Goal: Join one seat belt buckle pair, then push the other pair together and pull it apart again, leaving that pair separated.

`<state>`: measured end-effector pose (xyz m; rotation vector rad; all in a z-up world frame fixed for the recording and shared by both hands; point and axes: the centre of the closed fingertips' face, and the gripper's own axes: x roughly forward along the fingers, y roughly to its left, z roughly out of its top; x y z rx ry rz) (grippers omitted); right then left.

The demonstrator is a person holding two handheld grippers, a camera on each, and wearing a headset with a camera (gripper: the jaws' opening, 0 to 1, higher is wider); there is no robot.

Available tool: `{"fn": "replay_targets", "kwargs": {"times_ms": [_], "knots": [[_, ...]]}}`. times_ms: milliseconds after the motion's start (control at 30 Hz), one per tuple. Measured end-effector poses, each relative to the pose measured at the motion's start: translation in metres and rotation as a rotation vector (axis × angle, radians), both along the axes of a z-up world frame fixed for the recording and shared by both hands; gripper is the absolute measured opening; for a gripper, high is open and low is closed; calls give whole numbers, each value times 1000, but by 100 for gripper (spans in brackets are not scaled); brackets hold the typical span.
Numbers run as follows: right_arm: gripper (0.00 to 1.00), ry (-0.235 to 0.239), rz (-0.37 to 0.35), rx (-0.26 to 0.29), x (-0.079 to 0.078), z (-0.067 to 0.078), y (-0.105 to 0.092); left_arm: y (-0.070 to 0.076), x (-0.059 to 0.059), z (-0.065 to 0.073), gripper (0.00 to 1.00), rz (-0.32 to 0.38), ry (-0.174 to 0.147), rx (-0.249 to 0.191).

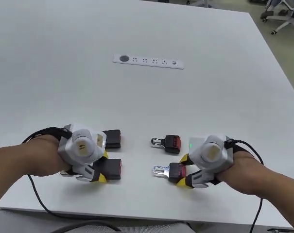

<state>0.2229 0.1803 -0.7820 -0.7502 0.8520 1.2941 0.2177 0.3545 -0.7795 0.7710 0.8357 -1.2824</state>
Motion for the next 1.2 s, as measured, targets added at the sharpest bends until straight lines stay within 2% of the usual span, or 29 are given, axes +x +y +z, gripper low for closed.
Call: {"fn": "replay_targets", "kwargs": {"times_ms": [267, 767, 900, 1067, 1200], "knots": [[32, -14, 17, 15, 0, 0, 22, 1, 1, -2, 34, -10, 1, 0], [32, -12, 38, 50, -3, 1, 64, 1, 1, -2, 34, -23, -7, -3], [32, -12, 66, 60, -4, 0, 76, 1, 1, -2, 34, -21, -6, -3], [32, -15, 89, 47, 1, -1, 91, 1, 1, -2, 34, -22, -3, 1], [32, -17, 100, 42, -1, -1, 91, 1, 1, -2, 34, -18, 0, 2]]}}
